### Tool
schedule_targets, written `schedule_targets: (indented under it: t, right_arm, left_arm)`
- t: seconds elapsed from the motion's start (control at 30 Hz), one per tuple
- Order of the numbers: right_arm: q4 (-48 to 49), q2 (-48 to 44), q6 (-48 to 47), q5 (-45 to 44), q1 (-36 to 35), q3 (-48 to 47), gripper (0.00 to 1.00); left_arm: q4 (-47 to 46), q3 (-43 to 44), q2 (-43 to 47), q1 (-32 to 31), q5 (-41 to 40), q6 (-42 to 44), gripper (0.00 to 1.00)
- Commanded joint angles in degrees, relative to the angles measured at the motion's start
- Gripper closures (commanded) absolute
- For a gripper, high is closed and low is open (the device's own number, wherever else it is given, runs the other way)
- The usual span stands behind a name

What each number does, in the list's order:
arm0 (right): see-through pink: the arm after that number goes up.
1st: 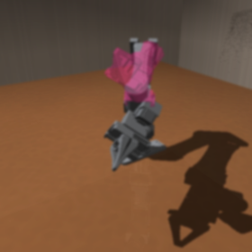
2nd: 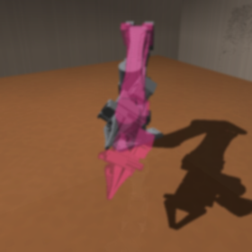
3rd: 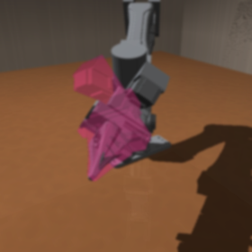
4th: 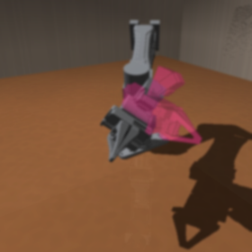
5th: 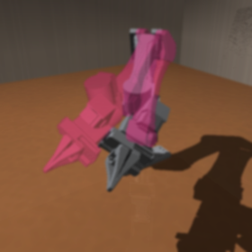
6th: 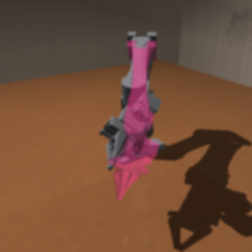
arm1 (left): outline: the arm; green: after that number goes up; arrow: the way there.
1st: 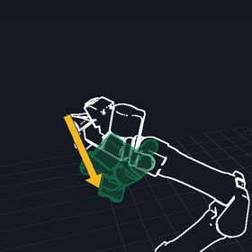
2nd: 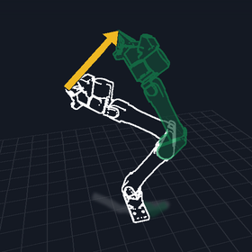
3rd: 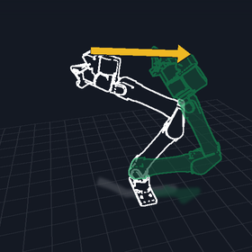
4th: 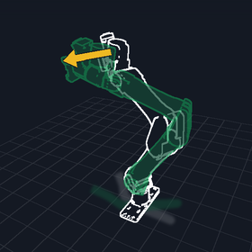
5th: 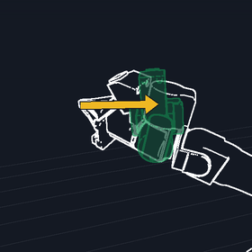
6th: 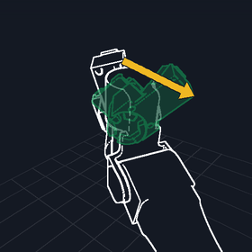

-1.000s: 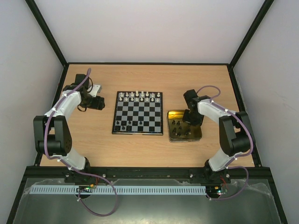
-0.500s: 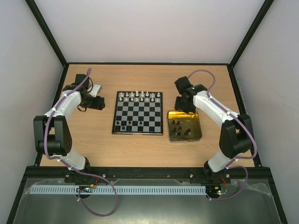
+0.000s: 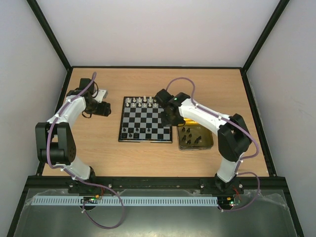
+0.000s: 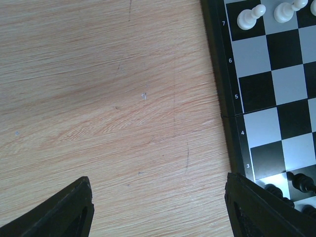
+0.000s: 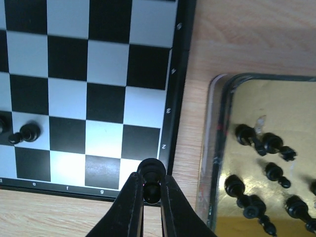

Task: Set up the chess pieces on the board
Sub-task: Place the chess piece on the chessboard.

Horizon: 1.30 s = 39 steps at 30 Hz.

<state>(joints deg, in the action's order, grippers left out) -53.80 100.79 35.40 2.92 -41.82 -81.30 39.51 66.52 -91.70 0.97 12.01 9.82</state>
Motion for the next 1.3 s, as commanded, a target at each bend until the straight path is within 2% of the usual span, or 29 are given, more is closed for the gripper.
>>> schedule_targets:
  t: [0.0,0.53,0.8,1.27]
  right_arm:
    - [-3.1,3.05,0.48,1.18,-2.54,-3.23,0.92]
    - [-3.33,12.18,-1.06,5.23,-4.25,-11.28,0.94]
    - [-4.78,15.53,-1.56,4.82,-6.31,-15.13,0.94]
    - [-7.08,17.67,-2.66,2.63,-6.87,-16.35,0.94]
  left_arm:
    - [0.18,-0.5,1.74,-0.18,0.55,-0.41,0.27]
    - [-0.18,-1.85,3.55,-0.09,0.09,-0.33,0.27]
    - [-0.35,-1.66,3.44,0.0,0.12,-0.35,0.27]
    - [-0.94,-1.83,3.28,0.24,0.5,-0.42,0.27]
